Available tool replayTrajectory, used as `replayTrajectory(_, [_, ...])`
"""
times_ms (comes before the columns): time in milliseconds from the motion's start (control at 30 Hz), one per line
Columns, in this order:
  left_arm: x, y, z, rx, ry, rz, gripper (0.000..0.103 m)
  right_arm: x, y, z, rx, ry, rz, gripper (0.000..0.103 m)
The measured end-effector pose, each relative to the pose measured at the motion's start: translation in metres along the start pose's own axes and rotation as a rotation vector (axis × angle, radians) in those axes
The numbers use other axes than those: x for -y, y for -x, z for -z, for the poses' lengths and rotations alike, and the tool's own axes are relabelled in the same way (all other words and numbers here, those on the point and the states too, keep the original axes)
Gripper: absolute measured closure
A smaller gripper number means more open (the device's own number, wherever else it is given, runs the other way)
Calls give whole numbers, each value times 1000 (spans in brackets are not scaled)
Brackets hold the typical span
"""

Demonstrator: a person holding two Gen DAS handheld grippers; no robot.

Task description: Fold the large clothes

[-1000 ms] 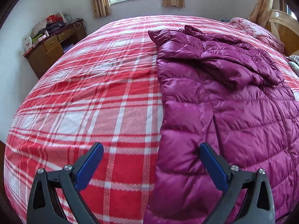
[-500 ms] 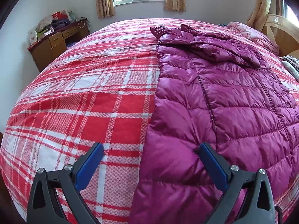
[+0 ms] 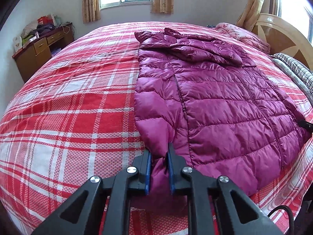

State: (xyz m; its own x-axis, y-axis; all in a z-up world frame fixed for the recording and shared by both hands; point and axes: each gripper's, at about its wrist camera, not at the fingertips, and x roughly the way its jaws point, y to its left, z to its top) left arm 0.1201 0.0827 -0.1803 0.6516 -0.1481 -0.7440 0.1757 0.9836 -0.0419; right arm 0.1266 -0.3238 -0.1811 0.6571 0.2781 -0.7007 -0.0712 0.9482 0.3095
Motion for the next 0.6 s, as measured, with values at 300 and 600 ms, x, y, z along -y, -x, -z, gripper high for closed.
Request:
replayTrajectory(300, [3,74,-20,174,-24,44,98,-25,65,-15,166,42,-50,97])
replayTrajectory(600, [-10,186,-57,446,16,117,99,-50,160,-43,446,91,-101,97])
